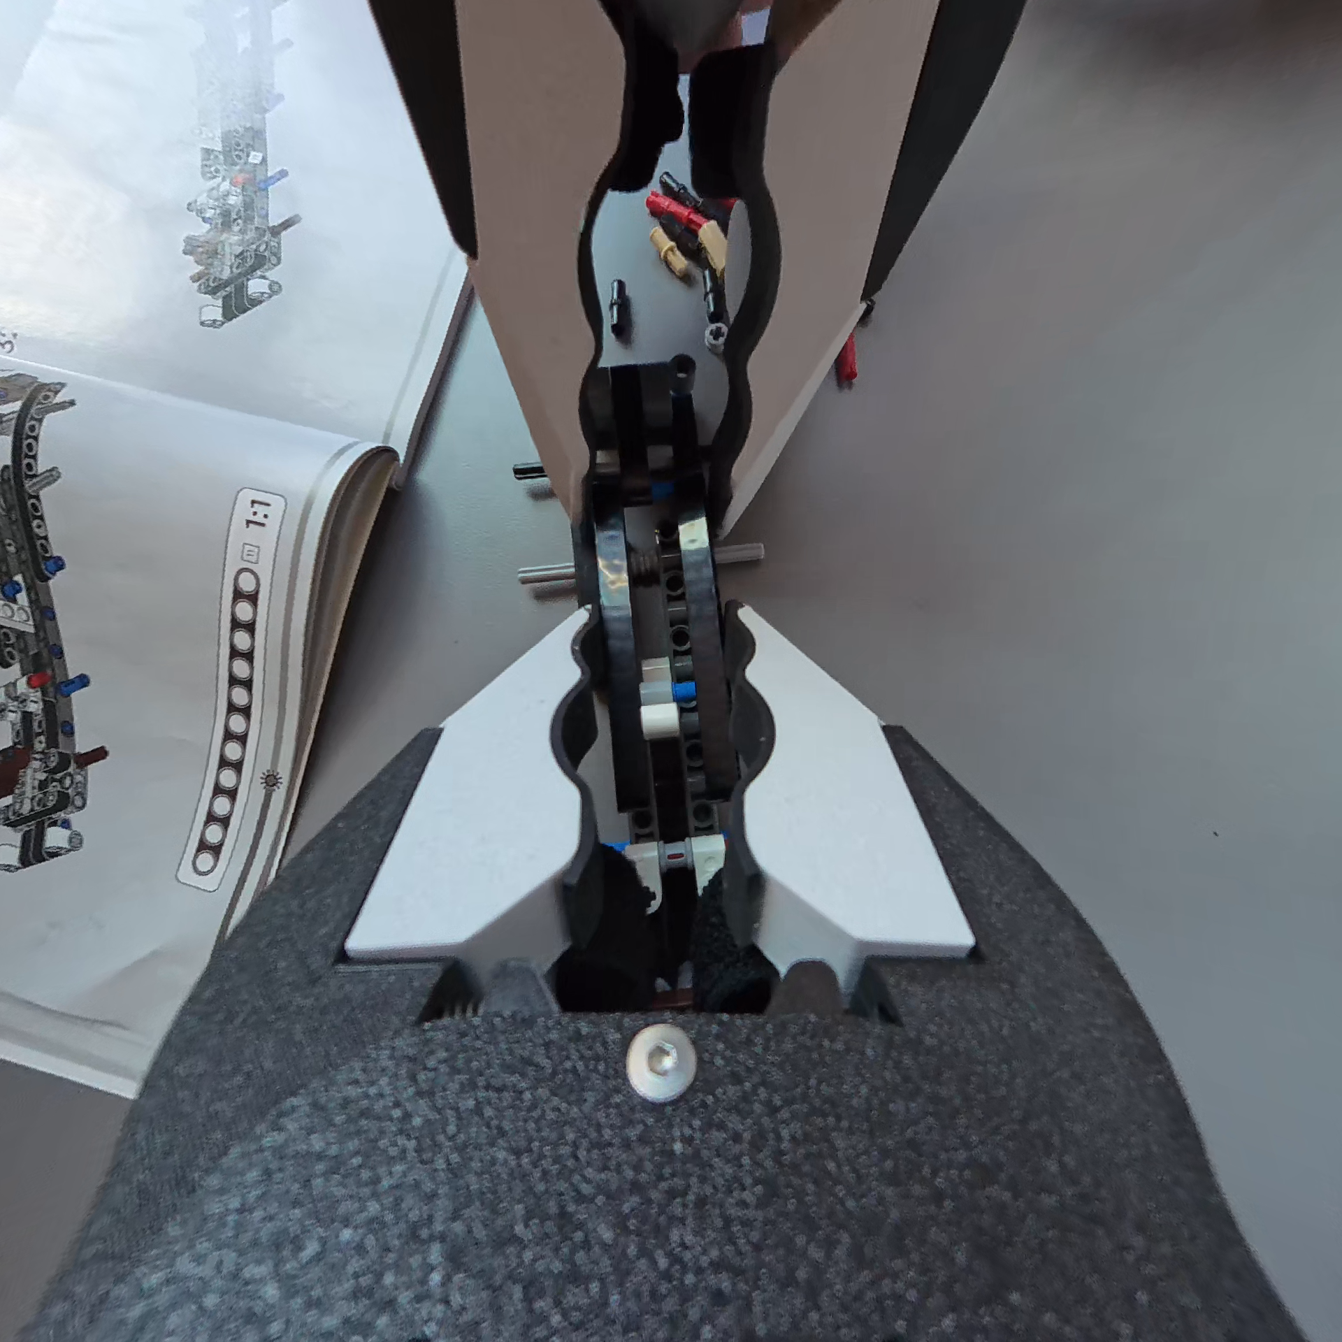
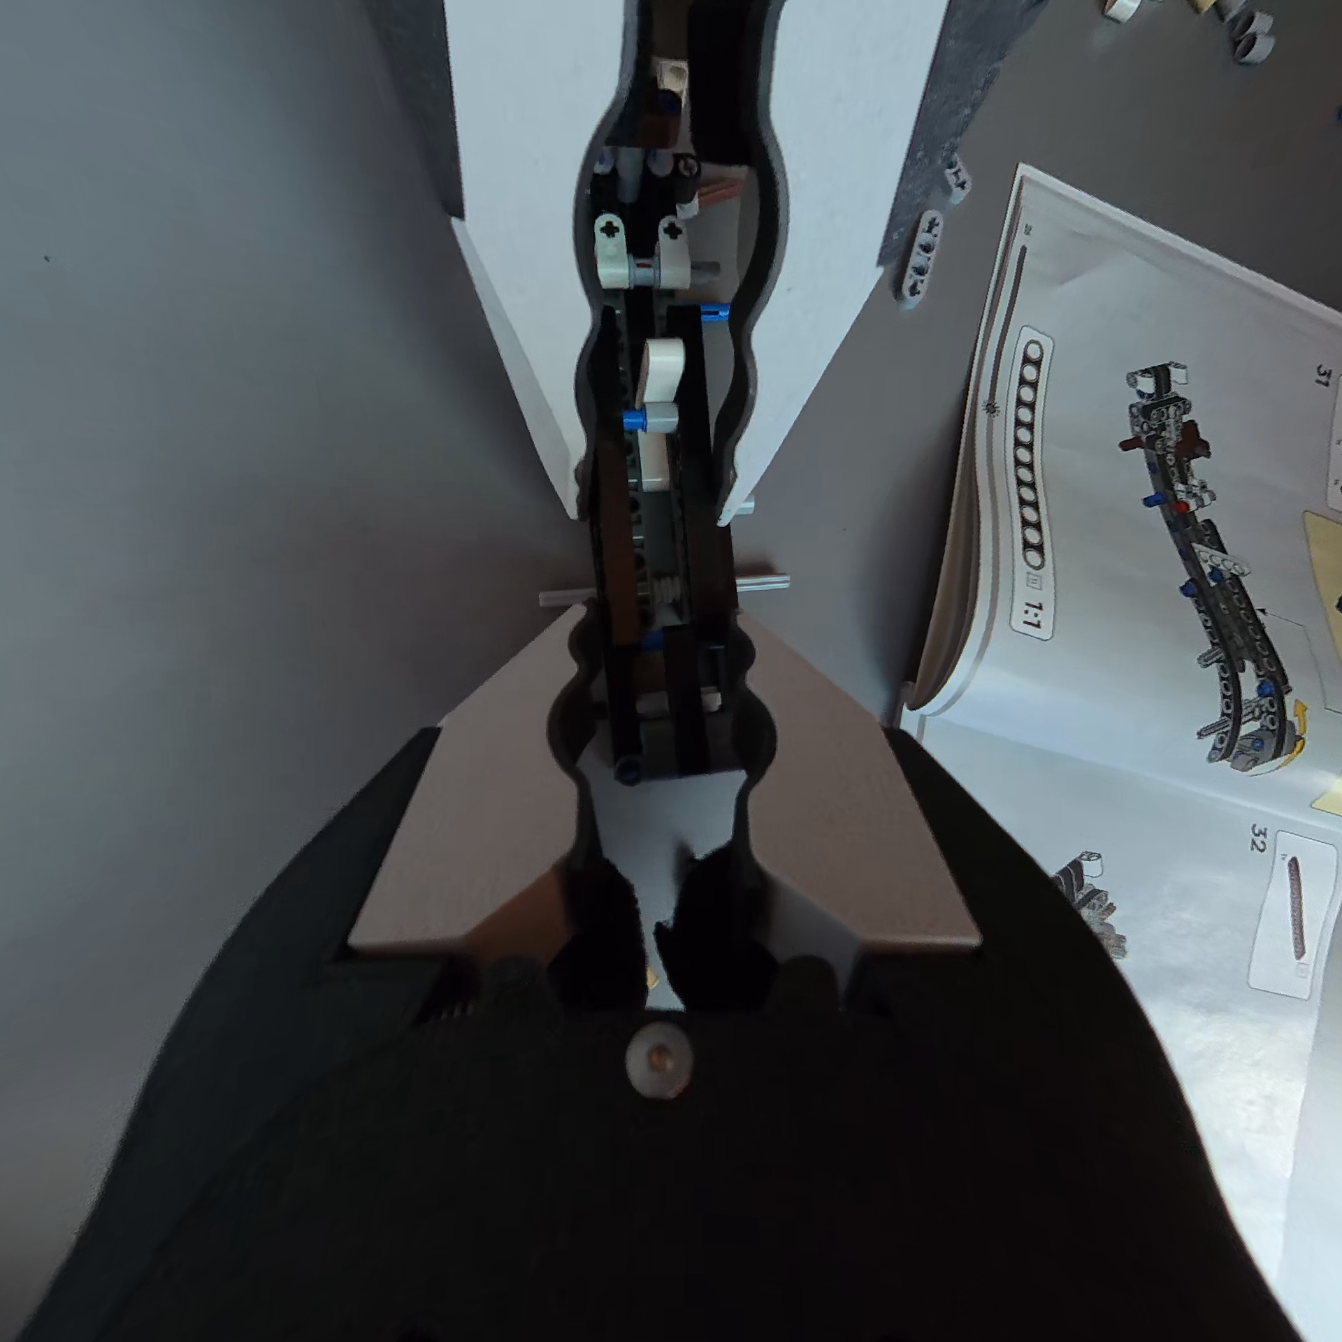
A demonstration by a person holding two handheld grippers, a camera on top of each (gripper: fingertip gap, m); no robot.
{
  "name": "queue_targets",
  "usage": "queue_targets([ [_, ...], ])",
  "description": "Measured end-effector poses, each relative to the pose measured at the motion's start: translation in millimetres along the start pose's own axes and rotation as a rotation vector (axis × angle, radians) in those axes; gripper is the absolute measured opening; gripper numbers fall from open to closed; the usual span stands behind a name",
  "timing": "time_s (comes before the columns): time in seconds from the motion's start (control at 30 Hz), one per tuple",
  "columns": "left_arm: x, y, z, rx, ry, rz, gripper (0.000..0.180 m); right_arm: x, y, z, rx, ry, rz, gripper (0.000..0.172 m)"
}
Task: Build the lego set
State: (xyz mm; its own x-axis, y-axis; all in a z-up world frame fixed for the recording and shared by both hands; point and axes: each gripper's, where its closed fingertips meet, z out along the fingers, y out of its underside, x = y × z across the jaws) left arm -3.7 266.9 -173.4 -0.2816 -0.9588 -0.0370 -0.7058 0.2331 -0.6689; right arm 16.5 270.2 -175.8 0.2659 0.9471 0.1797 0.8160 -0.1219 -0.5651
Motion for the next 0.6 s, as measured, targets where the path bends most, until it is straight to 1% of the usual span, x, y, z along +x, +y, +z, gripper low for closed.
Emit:
queue_targets([
  [0.17,-0.1,-0.1,-0.7,0.017,0.02,-0.01,0.032,1.5,-1.1,0.1,0.008,0.044,-0.048,0.031],
  [0.37,0.0,2.3,0.5,0.023,0.073,-0.072,0.033,2.5,-1.3,1.0,0.022,0.036,-0.021,0.032],
  [0.47,-1.1,3.3,1.2,0.007,0.054,-0.061,0.033,3.1,-1.1,0.7,0.026,0.027,0.026,0.033],
  [0.53,-1.2,3.3,1.5,-0.001,0.048,-0.054,0.032,6.0,0.5,-4.0,0.017,0.062,0.07,0.038],
  [0.6,-1.2,3.2,1.4,-0.003,0.056,-0.058,0.032,2.6,-3.5,-15.5,0.044,0.101,0.138,0.04],
])
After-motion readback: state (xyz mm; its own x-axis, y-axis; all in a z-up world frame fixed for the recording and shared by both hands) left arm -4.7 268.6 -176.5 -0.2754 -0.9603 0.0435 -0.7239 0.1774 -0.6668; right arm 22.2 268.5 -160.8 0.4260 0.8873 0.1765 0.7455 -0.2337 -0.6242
